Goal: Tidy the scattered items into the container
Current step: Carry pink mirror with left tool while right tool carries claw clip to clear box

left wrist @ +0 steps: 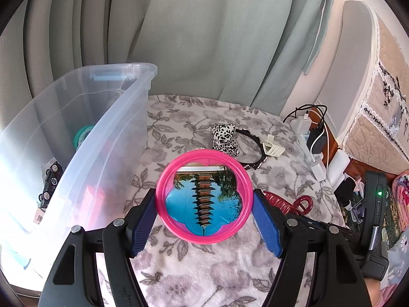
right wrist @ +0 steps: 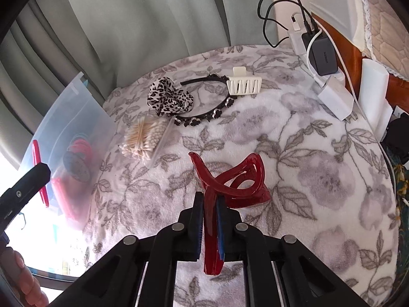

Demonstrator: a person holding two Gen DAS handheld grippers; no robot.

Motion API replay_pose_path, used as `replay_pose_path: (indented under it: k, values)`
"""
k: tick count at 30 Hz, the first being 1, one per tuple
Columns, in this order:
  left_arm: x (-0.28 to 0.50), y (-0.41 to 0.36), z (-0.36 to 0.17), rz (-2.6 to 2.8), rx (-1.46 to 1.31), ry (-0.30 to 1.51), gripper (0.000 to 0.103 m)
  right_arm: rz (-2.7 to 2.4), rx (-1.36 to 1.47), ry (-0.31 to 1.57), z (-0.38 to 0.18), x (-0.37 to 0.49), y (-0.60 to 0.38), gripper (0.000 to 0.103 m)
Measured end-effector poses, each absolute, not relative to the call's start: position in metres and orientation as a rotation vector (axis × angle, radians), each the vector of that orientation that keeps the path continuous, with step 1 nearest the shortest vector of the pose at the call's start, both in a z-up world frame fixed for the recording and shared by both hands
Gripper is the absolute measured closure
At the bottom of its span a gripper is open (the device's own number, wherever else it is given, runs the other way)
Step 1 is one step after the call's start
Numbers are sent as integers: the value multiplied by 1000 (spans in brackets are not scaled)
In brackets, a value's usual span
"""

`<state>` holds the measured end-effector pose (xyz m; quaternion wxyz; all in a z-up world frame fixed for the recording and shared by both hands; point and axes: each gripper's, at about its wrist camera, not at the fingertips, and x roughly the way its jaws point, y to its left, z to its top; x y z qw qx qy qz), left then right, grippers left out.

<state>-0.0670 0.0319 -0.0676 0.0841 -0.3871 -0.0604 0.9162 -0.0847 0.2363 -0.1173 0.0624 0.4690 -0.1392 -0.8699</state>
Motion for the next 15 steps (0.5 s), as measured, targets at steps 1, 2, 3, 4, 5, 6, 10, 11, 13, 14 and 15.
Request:
replay_pose_path:
  k: [1,2,3,4,5,6,10,11,13,14,15]
  values:
    - [-65,32,-64,2737,-1144,-178,29,-2636,1398,-422,-112,-82,236,93]
    - [-62,33,-60,2741,-1131,-174,29,-2643,1375,-423,-106,-80,236,93]
    - [-59,34,-56,2744,-1118,-170,29,-2652,1352,-425,-100,-77,236,93]
    - [-57,35,-52,2748,-1105,-166,29,-2660,1328,-426,-93,-74,236,93]
    - [-54,35,-48,2752,-1092,-162,29,-2669,1304,-429,-87,-71,236,93]
    - [-51,36,-44,2756,-1078,-158,29,-2678,1280,-435,-80,-69,237,93]
    - [-40,36,-28,2765,-1009,-159,29,-2711,1202,-426,-54,-60,236,93]
    - [-38,36,-25,2766,-995,-167,29,-2718,1188,-420,-48,-59,235,93]
    - [-38,38,-20,2760,-999,-163,29,-2733,1129,-435,-33,-52,238,93]
    - [-37,40,-16,2761,-996,-158,29,-2741,1098,-448,-26,-48,240,93]
    - [-35,41,-12,2765,-977,-159,29,-2751,1073,-456,-19,-44,242,93]
